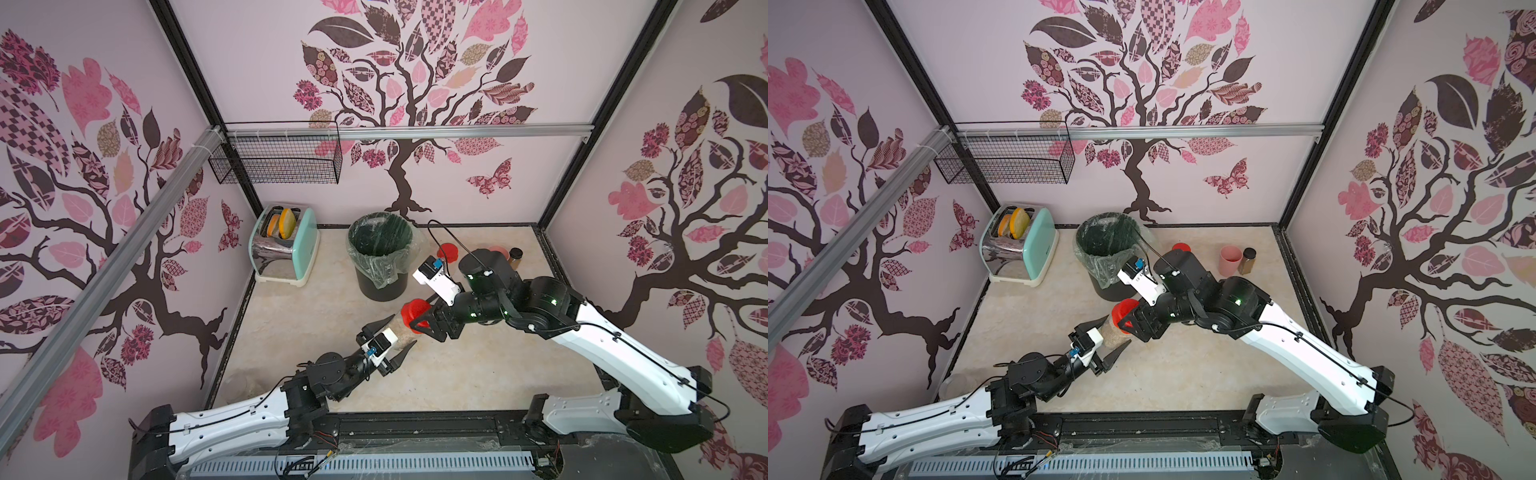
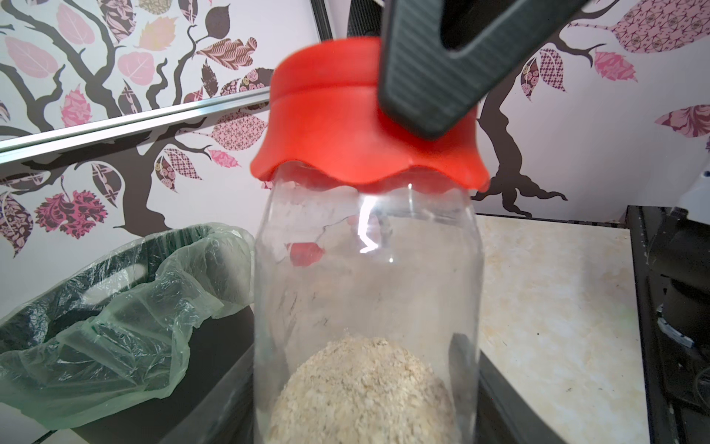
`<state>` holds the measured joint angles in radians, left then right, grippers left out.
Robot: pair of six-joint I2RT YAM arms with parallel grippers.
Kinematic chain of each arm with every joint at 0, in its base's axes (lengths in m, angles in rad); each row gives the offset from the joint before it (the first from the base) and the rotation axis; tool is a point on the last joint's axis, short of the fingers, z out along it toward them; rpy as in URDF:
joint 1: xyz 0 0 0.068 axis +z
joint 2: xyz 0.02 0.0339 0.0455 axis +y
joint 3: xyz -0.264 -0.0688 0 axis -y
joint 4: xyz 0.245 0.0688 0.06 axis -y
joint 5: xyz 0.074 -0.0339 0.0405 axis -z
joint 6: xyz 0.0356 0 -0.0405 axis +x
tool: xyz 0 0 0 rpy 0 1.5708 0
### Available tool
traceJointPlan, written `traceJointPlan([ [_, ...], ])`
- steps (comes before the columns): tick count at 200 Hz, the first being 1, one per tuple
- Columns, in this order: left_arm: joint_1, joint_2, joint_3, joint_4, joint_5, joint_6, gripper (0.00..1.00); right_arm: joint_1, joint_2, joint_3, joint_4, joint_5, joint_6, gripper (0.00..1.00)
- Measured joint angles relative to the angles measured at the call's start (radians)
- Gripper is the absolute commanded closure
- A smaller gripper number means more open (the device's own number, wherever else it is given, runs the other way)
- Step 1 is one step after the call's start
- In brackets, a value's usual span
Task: Empty expired oatmeal from jars
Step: Open the lid of the jar, then place the lid at the center of the board.
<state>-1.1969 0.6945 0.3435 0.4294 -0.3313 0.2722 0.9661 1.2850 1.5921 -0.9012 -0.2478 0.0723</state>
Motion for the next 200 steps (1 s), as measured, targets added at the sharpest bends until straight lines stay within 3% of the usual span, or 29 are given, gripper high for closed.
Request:
traceJointPlan([
  [71, -0.002, -0.027, 0.010, 0.018, 0.017, -0.011, 0.37, 0.006, 0.112, 0.267, -0.191, -0.018, -0.241, 0.55],
  [120, -0.001, -0.017, 0.010, -0.045, 0.013, -0.012, 0.38, 0.005, 0.084, 0.320, -0.225, -0.035, -0.342, 0.54],
  [160, -0.001, -0.039, 0.010, -0.060, -0.003, -0.014, 0.38, -0.020, 0.055, 0.278, -0.193, 0.060, -0.229, 0.52],
  [200, -0.001, -0.089, 0.010, -0.082, -0.044, -0.030, 0.39, -0.180, -0.187, -0.059, -0.082, 0.178, -0.007, 0.42],
])
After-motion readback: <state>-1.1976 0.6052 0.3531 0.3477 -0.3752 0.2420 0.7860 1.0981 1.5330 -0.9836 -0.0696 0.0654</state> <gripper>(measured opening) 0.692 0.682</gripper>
